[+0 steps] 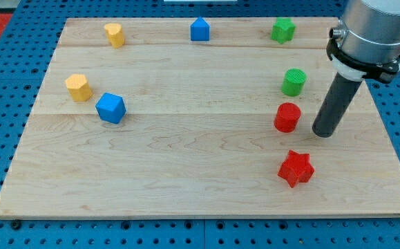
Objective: Push the red circle towards the center
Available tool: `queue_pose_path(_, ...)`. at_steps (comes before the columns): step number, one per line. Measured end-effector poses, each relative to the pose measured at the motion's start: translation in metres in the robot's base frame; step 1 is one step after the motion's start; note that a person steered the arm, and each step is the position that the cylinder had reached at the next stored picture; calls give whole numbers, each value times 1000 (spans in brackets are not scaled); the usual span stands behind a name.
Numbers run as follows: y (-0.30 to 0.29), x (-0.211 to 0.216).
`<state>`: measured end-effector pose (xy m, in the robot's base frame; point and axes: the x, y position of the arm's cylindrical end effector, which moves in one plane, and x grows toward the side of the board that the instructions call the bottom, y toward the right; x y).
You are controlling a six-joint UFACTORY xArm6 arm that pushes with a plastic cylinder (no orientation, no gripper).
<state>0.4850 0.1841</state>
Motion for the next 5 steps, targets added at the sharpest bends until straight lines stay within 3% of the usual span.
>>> queue_pose_path(3, -20, -1)
queue_pose_path(5, -13, -37)
